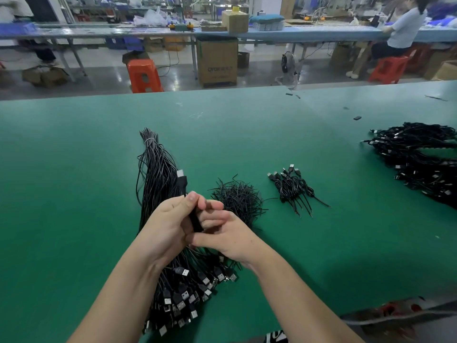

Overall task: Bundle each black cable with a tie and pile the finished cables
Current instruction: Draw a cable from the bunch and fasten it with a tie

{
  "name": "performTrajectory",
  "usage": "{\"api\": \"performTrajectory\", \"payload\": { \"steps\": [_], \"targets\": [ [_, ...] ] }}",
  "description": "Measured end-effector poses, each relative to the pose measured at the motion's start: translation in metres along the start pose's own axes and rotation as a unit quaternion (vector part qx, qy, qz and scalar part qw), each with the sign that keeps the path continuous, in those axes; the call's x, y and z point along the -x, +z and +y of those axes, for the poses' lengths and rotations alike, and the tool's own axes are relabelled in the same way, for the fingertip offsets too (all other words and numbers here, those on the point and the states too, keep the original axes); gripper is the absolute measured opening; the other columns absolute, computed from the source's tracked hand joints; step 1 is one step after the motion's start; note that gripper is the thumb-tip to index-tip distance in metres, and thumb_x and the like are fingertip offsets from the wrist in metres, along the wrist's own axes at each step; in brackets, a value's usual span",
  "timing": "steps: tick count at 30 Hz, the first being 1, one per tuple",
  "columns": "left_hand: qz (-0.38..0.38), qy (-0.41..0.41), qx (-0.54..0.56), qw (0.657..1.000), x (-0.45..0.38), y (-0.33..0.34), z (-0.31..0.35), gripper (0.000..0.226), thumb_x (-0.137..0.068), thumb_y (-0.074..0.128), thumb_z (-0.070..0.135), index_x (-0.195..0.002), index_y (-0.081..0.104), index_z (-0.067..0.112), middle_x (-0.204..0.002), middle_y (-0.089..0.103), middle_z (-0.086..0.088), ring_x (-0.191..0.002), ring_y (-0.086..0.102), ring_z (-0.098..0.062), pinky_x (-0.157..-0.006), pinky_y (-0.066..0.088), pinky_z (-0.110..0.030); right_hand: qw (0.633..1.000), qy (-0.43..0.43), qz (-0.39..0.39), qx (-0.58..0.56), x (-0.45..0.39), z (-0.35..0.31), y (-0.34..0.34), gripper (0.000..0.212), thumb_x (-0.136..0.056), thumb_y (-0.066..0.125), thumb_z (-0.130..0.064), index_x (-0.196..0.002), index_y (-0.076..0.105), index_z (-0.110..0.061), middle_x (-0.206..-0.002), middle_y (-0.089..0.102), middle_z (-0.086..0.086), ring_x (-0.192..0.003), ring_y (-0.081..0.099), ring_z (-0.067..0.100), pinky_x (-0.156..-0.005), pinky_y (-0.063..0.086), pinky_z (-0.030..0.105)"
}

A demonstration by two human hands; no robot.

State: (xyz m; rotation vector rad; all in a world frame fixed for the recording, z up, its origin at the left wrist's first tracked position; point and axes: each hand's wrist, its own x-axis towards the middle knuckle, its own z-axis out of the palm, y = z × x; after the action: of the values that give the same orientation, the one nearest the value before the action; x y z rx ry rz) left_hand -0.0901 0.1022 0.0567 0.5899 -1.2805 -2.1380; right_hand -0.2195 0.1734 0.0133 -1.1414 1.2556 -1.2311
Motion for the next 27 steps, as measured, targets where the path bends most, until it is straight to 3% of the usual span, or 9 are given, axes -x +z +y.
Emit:
{"api": "performTrajectory", "payload": {
  "steps": [2,6,10,12,15,17,20,24,27],
  "targets": [
    [-0.034,-0.011,-0.015,0.999,0.003,-0.003,0.001,0.034,-0.098,0.051,0.027,-0.073,0.068,0.011,-0.096,0.071,-0.022,-0.082,0.073,-0.032,-0.070,0.060,-0.038,1.000,0.011,0.004,0.008,0.002,0.000,0.000,0.022,-0.078,0.082,-0.015,-0.079,0.060,-0.014,-0.071,0.052,-0.003,-0.078,0.055,0.009,-0.097,0.053,0.037],
    [-0.076,-0.031,-0.074,0.994,0.005,-0.010,0.005,0.034,-0.092,0.058,0.036,-0.078,0.071,0.008,-0.089,0.071,-0.023,-0.090,0.072,-0.034,-0.072,0.059,-0.038,0.999,-0.002,0.025,0.030,0.003,0.001,0.008,0.032,-0.079,0.077,-0.005,-0.072,0.050,-0.020,-0.061,0.047,-0.016,-0.061,0.044,0.005,-0.064,0.044,0.023],
    [-0.083,-0.040,-0.140,0.986,0.006,-0.012,0.007,0.040,-0.091,0.057,0.042,-0.083,0.074,0.006,-0.089,0.072,-0.031,-0.092,0.072,-0.040,-0.077,0.059,-0.037,0.997,0.009,0.069,0.016,0.004,0.009,0.018,0.025,-0.077,0.081,-0.009,-0.088,0.058,-0.008,-0.063,0.054,-0.015,-0.063,0.050,0.008,-0.066,0.047,0.032],
    [-0.079,-0.046,-0.179,0.980,0.007,-0.012,0.008,0.043,-0.095,0.055,0.042,-0.084,0.074,0.006,-0.089,0.073,-0.030,-0.094,0.072,-0.039,-0.082,0.058,-0.035,0.996,0.011,0.087,-0.003,0.004,0.013,0.023,0.027,-0.077,0.081,-0.012,-0.093,0.060,-0.006,-0.069,0.058,-0.006,-0.069,0.055,0.009,-0.070,0.051,0.030],
    [-0.054,-0.047,-0.285,0.956,0.008,-0.011,0.012,0.042,-0.098,0.048,0.040,-0.086,0.076,0.011,-0.087,0.076,-0.019,-0.092,0.074,-0.029,-0.084,0.056,-0.030,0.991,0.009,0.129,0.034,0.005,0.016,0.028,0.020,-0.076,0.078,-0.017,-0.083,0.061,-0.023,-0.069,0.056,-0.009,-0.065,0.052,0.006,-0.062,0.049,0.023],
    [0.004,-0.010,-0.424,0.905,0.009,-0.012,0.012,0.039,-0.103,0.047,0.036,-0.082,0.076,0.021,-0.082,0.077,-0.005,-0.083,0.073,-0.018,-0.081,0.056,-0.032,0.982,-0.011,0.160,0.102,0.006,0.015,0.024,0.016,-0.076,0.074,-0.024,-0.084,0.061,-0.030,-0.070,0.059,-0.014,-0.063,0.052,0.003,-0.061,0.049,0.024],
    [0.097,0.064,-0.622,0.775,0.010,-0.009,0.010,0.039,-0.101,0.043,0.040,-0.075,0.070,0.030,-0.080,0.062,0.004,-0.074,0.059,-0.010,-0.066,0.045,-0.030,0.948,-0.059,0.171,0.261,0.007,0.012,0.016,0.015,-0.084,0.066,-0.030,-0.097,0.058,-0.032,-0.082,0.061,-0.014,-0.072,0.055,0.005,-0.066,0.045,0.024],
    [0.136,0.075,-0.700,0.697,0.009,0.001,0.005,0.041,-0.105,0.038,0.039,-0.069,0.048,0.022,-0.071,0.046,0.003,-0.058,0.047,-0.011,-0.054,0.034,-0.033,0.877,-0.073,0.113,0.461,0.003,0.012,0.015,0.022,-0.099,0.050,-0.024,-0.120,0.046,-0.018,-0.112,0.059,0.003,-0.084,0.061,0.032,-0.066,0.036,0.037],
    [0.164,0.045,-0.766,0.620,0.010,0.002,0.001,0.048,-0.104,0.026,0.046,-0.065,0.037,0.020,-0.062,0.045,0.004,-0.051,0.043,-0.012,-0.048,0.028,-0.032,0.853,-0.072,0.087,0.510,0.004,0.015,0.017,0.021,-0.097,0.047,-0.012,-0.118,0.043,-0.012,-0.112,0.057,0.008,-0.079,0.060,0.038,-0.063,0.029,0.037]
  ]
}}
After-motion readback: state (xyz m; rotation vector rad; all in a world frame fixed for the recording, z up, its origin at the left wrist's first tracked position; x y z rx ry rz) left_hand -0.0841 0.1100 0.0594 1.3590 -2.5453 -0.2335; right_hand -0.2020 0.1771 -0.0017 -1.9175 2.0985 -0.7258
